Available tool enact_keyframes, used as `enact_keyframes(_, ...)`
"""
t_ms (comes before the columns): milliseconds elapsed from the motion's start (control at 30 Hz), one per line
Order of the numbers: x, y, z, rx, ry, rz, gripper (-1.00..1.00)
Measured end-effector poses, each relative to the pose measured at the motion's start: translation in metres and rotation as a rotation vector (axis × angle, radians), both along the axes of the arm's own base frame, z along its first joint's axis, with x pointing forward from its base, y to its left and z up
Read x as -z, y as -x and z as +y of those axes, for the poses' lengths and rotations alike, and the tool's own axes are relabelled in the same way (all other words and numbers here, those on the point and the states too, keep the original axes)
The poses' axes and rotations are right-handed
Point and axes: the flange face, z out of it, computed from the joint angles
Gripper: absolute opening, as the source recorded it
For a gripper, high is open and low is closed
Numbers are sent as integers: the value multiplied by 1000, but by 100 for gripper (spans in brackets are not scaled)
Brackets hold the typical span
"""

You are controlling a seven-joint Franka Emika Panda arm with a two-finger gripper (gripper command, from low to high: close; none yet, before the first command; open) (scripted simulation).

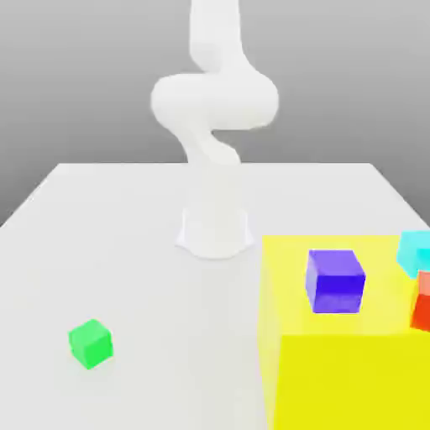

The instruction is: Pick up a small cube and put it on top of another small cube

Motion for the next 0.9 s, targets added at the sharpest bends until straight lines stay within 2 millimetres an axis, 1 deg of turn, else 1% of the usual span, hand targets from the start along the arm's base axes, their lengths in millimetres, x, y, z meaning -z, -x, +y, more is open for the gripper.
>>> enact_keyframes(100, 48, -30, -19, 92, 26, 80, 0)
enact_keyframes(200, 97, -51, -42, 175, 40, 158, 0)
enact_keyframes(300, 148, -66, -69, 250, 42, 235, 0)
enact_keyframes(433, 216, -72, -105, 342, 26, 335, 0)
enact_keyframes(533, 266, -69, -131, 405, 0, 407, 0)
enact_keyframes(667, 331, -54, -160, 479, -55, 495, 0)
enact_keyframes(800, 390, -30, -184, 554, -134, 573, 0)
enact_keyframes(900, 430, -8, -195, 603, -207, 620, 0)
